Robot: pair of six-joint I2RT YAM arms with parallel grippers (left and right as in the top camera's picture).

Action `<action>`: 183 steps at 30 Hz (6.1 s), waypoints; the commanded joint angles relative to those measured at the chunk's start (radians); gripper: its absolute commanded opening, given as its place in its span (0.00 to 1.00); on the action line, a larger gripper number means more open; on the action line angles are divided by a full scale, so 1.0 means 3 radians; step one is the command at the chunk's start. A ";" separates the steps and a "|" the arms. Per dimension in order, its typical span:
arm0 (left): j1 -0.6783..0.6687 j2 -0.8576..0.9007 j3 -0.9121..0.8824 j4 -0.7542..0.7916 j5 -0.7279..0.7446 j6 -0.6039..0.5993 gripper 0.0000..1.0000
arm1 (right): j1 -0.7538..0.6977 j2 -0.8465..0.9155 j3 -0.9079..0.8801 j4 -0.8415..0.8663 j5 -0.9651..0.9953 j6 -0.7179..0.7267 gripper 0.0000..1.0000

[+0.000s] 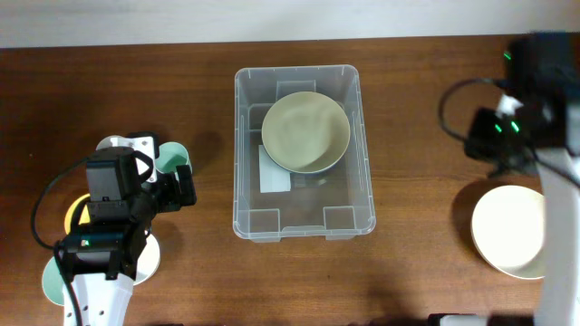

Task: Pack container
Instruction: 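Move the right gripper to the back cream bowl and grasp its rim, then carry the second cream bowl into the container, stack it, release, then park the right arm and reach the left gripper to the mint-green cup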

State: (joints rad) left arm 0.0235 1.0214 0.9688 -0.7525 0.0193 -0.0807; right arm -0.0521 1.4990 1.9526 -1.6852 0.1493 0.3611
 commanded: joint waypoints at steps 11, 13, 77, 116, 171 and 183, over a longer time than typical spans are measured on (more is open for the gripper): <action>-0.0004 0.0001 0.0062 -0.0003 0.0038 -0.0043 1.00 | -0.0933 -0.0491 -0.1864 0.1265 0.0079 0.0148 0.80; -0.0004 0.0001 0.0062 -0.0003 0.0038 -0.0043 1.00 | -0.1061 -0.0299 -0.2040 0.1500 0.0075 0.0150 0.80; -0.0005 0.0001 0.0062 -0.0004 0.0038 -0.0043 1.00 | -0.0345 0.1119 -0.0684 0.1752 -0.0108 -0.1027 0.04; -0.0004 0.0001 0.0062 -0.0041 0.0037 -0.0043 1.00 | 0.2134 0.2083 0.0308 0.1612 -0.0736 -0.3683 0.18; -0.0070 0.1939 0.1575 -0.0587 0.0064 -0.0042 0.99 | -0.0656 -0.0271 -0.0788 0.0286 -0.0722 -0.0575 0.99; -0.0200 0.2804 0.1581 -0.0270 0.0060 -0.0043 0.99 | -0.0656 -0.0345 -0.1539 0.0652 -0.0722 -0.0601 0.99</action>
State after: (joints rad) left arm -0.0376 1.8122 1.4178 -0.8501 0.0273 -0.0807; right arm -0.2546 1.3979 1.5181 -1.5032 -0.0559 0.1829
